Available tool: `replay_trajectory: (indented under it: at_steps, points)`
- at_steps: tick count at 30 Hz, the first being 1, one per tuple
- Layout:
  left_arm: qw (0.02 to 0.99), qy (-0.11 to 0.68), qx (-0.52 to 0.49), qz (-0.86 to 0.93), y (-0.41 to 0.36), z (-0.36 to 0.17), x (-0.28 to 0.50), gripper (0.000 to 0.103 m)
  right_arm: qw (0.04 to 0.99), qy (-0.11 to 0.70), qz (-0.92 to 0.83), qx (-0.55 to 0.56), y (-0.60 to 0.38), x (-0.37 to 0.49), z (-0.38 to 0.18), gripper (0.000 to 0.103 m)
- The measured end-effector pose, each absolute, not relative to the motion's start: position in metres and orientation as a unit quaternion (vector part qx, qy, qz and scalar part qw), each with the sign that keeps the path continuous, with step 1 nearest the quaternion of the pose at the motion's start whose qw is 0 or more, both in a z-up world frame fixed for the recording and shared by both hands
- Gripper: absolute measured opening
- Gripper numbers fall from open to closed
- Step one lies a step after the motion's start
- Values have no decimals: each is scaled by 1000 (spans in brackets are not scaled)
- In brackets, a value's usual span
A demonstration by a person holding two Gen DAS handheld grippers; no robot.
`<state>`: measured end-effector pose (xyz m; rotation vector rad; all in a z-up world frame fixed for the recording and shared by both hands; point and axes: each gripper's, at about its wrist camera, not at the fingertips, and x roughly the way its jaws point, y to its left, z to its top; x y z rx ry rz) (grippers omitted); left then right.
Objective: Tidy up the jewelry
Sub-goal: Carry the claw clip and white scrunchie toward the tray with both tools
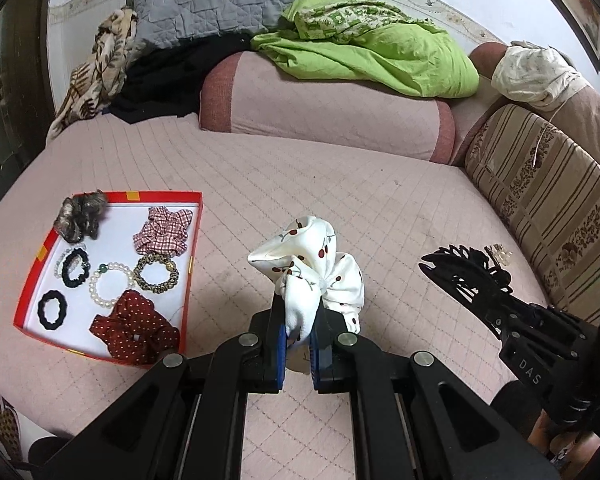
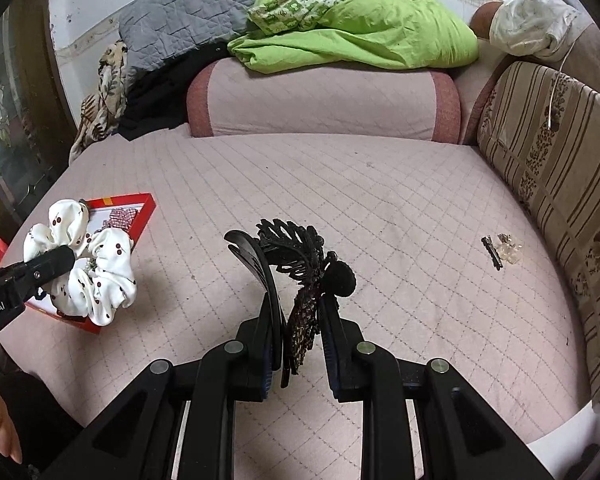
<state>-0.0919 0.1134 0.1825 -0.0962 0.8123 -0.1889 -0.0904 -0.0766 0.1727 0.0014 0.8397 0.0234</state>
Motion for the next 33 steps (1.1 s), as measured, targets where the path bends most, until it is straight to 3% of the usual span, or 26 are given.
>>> replay_trajectory:
  at_steps: [15,33]
  points:
    - [921,377,-68,-72,145,199,-106,8,919,393,40,-13,-49,-101,188,23]
    - [914,369,-166,17,293,190,-82,9,907,388,142,-78,55,-75,189,23]
